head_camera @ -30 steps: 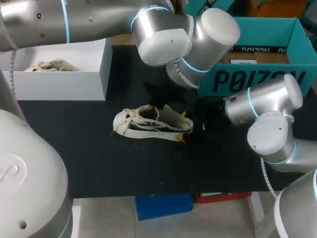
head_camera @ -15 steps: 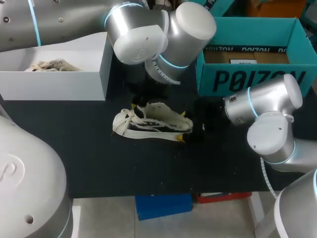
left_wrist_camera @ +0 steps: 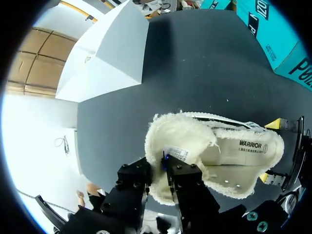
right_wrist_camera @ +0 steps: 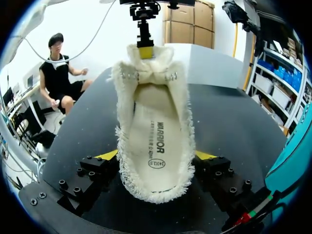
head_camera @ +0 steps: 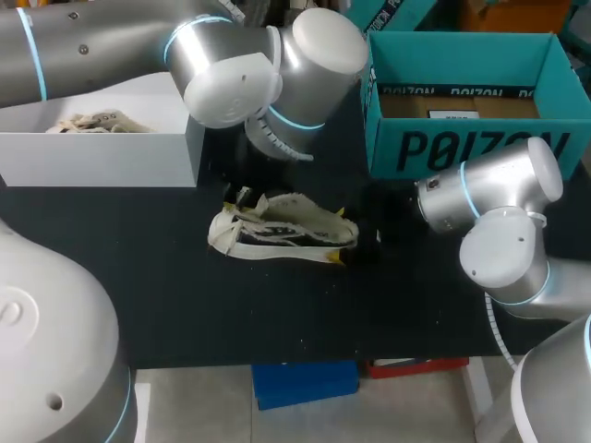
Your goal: Take the shoe out of the shoebox, open the shoe tongue, remove and reinsert the insole, then place the shoe into the shoebox
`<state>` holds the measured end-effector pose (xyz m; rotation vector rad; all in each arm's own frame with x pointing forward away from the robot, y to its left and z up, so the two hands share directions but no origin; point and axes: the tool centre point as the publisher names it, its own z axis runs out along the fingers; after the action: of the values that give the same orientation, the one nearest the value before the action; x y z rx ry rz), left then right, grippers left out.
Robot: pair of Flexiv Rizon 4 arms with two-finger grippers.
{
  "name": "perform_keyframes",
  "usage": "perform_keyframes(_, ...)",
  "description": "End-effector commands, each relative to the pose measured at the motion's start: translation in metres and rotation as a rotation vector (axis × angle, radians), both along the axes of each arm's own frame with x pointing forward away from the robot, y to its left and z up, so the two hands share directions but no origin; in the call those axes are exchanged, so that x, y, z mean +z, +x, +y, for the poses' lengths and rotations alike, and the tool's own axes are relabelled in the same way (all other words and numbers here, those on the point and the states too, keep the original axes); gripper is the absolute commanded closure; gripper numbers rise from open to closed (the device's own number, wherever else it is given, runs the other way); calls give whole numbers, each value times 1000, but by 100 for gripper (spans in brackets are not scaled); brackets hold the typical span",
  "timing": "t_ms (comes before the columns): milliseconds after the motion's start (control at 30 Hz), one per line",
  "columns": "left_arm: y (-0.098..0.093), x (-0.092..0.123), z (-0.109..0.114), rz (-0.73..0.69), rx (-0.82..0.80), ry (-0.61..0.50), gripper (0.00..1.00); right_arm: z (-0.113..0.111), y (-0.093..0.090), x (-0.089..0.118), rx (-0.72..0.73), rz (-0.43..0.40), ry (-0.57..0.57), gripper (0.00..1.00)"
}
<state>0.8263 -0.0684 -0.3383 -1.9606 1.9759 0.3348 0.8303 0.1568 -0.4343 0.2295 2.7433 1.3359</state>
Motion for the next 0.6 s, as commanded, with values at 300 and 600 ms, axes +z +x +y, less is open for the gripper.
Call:
perform_keyframes(300,2,-10,30,23,28,-87,0,-2,-1,-1,-3,0,0,100)
perform_keyframes(600,3,-24,44,54,54,-114,0,-2,-1,-1,-3,0,0,100)
